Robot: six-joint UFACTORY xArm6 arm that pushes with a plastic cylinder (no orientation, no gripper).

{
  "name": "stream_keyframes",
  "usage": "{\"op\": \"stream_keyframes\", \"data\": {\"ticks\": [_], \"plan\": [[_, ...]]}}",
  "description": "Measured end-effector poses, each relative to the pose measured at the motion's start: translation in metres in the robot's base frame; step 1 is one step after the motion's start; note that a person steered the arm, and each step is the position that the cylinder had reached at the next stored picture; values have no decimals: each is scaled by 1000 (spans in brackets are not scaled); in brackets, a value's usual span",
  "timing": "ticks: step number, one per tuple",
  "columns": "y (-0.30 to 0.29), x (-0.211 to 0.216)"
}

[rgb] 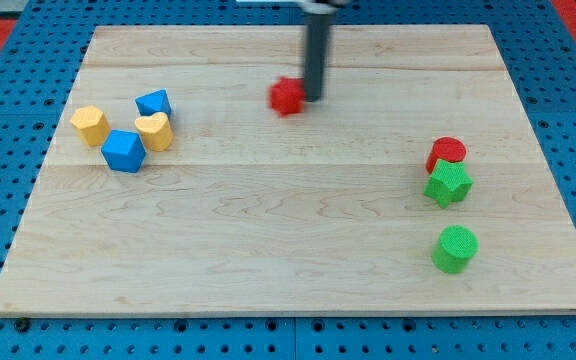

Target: Separate the red circle from green star

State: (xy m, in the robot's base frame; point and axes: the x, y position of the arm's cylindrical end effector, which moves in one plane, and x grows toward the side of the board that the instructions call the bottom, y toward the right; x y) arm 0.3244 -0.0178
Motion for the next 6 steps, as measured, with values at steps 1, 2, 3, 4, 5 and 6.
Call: {"op": "stream_keyframes", "data": {"ticks": [1,2,3,4,5,6], "plan": [[-15,-9],[-65,48],[-36,49],[62,35],[193,17],[280,50]]}}
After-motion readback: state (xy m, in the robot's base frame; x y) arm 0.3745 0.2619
